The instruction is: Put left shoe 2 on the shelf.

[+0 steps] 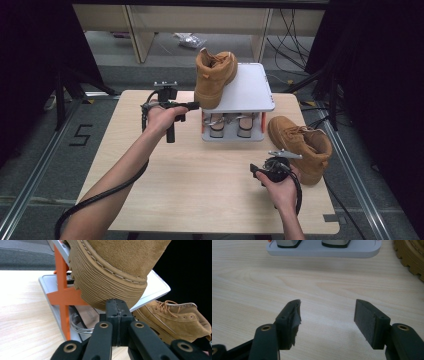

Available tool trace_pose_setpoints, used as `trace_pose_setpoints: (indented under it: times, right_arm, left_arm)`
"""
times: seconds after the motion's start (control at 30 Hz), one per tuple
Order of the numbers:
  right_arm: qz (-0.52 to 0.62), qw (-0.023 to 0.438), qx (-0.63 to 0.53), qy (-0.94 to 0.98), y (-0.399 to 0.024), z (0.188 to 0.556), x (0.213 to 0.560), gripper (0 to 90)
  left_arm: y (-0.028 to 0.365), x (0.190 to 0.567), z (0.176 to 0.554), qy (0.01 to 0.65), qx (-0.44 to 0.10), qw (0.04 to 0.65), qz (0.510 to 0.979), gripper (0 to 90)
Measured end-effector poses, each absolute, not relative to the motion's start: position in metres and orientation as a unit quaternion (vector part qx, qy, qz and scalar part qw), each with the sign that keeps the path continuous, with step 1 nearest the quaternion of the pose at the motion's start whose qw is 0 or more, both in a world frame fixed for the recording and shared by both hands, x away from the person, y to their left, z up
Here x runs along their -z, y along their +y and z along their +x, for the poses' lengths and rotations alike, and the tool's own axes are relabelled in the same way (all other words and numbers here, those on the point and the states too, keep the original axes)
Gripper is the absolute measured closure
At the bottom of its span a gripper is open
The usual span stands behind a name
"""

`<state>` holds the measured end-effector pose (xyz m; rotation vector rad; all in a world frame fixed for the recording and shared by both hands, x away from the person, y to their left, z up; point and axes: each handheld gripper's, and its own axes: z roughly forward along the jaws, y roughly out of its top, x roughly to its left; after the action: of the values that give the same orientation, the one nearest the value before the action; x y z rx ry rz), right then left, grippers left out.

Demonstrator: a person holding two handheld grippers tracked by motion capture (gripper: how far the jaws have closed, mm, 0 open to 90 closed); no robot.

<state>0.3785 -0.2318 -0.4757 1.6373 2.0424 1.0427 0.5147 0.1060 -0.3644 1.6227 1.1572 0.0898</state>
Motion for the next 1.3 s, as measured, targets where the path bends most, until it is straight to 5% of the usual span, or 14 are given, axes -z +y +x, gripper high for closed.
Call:
trace_pose_setpoints:
  times: [0.83, 1.3]
  right_arm:
    - [0.583, 0.161, -0.37, 0.705, -0.234, 0.377, 0.475, 38.8]
    - [0.594, 0.156, -0.377, 0.693, -0.237, 0.375, 0.467, 38.8]
  left_arm:
    - [0.067, 0.367, 0.521, 0.473, -0.028, 0.536, 0.699, 90.0]
    - [0.082, 0.367, 0.511, 0.459, -0.048, 0.55, 0.696, 89.3]
